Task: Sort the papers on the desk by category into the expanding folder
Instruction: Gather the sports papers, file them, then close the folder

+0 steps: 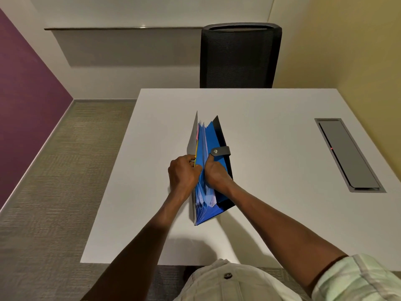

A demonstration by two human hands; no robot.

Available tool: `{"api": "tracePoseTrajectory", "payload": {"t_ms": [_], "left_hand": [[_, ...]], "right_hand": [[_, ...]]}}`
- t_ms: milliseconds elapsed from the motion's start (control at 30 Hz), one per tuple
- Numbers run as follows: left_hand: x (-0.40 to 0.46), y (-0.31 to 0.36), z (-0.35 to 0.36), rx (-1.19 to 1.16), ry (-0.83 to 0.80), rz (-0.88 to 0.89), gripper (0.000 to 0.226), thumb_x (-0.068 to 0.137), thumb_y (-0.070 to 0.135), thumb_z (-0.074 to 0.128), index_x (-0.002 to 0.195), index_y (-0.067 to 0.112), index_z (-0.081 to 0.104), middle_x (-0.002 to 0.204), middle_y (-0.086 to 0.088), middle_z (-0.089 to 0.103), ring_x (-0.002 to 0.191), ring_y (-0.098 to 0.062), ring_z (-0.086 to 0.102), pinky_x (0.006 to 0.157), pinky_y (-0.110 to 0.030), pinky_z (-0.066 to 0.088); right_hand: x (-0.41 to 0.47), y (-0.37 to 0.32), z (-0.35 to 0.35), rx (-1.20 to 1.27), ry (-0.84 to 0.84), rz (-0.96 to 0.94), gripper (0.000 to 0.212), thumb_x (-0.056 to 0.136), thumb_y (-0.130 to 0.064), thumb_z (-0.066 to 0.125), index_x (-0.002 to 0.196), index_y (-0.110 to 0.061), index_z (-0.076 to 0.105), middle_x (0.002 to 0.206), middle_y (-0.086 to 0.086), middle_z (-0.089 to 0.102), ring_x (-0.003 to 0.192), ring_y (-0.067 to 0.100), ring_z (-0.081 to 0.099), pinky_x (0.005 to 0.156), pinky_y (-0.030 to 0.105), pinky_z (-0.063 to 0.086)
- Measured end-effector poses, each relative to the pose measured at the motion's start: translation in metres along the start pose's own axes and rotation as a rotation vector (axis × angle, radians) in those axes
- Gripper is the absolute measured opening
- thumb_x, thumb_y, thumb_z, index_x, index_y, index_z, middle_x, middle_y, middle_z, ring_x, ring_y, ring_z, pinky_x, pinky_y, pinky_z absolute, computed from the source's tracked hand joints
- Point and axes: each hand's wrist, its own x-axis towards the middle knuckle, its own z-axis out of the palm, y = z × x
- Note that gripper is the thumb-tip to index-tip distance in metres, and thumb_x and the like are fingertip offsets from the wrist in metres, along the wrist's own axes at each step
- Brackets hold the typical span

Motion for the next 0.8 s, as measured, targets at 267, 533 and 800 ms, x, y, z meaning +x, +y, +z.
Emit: {"api": "tracePoseTrajectory", "payload": {"t_ms": [267,533,800], "left_hand": [[-0.005,-0.001,0.001,-0.010,0.002,0.006,0.036,0.085,0.015,0.070,0.120,0.008,0.070,0.108,-0.010,0.074,0.095,-0.024,0.070,0.084,-0.031,0.055],[-0.005,-0.001,0.007,0.034,-0.028,0.020,0.028,0.084,0.017,0.071,0.109,0.006,0.073,0.104,-0.011,0.075,0.086,-0.026,0.071,0.071,-0.025,0.053],[-0.006,0.006,0.016,0.097,-0.096,0.063,0.019,0.088,0.019,0.066,0.098,0.003,0.069,0.102,-0.011,0.074,0.072,-0.019,0.064,0.050,-0.016,0.044]], "right_hand": [[0.002,-0.001,0.008,0.078,-0.041,0.037,0.073,0.095,0.000,0.049,0.150,0.007,0.001,0.066,0.006,0.042,0.054,0.015,0.040,0.045,0.024,0.029],[0.004,0.009,0.003,0.212,-0.138,0.094,0.081,0.095,-0.014,0.057,0.150,0.001,-0.002,0.113,0.023,0.060,0.099,0.035,0.063,0.067,0.029,0.044],[-0.029,0.039,-0.038,-0.240,0.581,-0.117,0.021,0.085,-0.009,0.061,0.103,-0.006,0.050,0.095,0.014,0.051,0.079,0.031,0.051,0.051,0.034,0.030]]}}
